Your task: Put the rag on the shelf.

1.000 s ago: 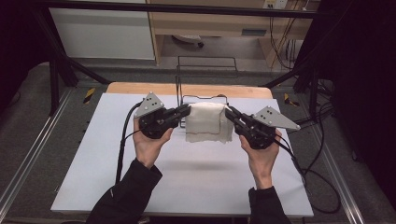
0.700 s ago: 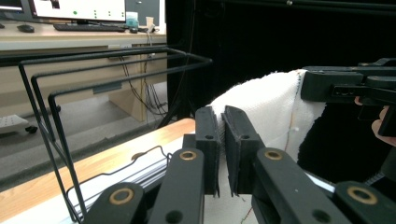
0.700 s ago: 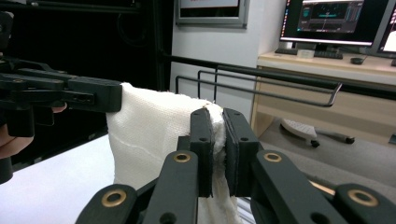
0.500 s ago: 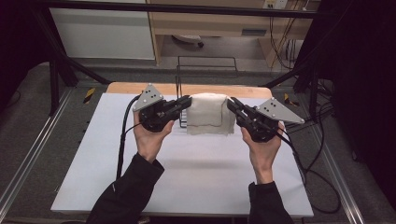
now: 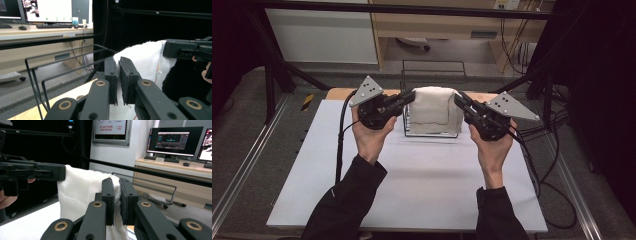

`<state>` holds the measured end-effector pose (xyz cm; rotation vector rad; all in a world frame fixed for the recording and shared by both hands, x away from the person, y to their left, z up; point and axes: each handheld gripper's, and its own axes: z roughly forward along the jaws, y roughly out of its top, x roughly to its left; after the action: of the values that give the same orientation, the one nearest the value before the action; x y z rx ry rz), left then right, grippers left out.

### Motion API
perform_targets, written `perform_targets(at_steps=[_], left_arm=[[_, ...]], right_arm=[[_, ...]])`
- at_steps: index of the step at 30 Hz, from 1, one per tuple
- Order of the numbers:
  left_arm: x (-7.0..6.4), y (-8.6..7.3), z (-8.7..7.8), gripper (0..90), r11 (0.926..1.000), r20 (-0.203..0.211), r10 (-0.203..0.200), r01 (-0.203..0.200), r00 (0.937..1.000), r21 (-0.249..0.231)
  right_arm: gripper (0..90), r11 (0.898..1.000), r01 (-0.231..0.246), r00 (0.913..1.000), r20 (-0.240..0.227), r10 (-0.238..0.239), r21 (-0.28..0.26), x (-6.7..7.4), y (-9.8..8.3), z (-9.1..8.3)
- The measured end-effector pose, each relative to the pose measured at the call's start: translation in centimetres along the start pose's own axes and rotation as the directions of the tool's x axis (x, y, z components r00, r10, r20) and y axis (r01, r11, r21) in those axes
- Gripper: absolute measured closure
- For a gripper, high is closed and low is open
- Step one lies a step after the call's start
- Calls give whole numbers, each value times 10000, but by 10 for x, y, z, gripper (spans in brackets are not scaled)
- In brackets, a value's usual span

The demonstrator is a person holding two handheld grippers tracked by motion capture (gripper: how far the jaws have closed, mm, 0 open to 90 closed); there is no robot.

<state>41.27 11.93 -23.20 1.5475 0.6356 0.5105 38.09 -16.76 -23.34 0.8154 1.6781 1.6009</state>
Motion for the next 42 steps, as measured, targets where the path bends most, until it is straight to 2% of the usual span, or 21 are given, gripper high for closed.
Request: perform_targets(at_steps=[7, 23, 33, 42], left_arm=[[3, 13, 2, 843, 9997, -13, 38, -38, 10000, -259], [11, 43, 9, 843, 9976, -226, 258, -272, 9994, -644], [21, 57, 15, 843, 9959, -334, 188, -217, 9993, -883], [32, 67, 21, 843, 9949, -566, 165, -221, 9983, -981]], right_arm=[[834, 9995, 106, 9998, 146, -101, -303, -5, 17, 7], [834, 9978, 214, 9993, 316, -194, -630, -11, 40, 20], [835, 9964, 474, 9978, 495, -440, -704, -15, 56, 31], [835, 9961, 456, 9977, 537, -416, -761, -20, 67, 47]])
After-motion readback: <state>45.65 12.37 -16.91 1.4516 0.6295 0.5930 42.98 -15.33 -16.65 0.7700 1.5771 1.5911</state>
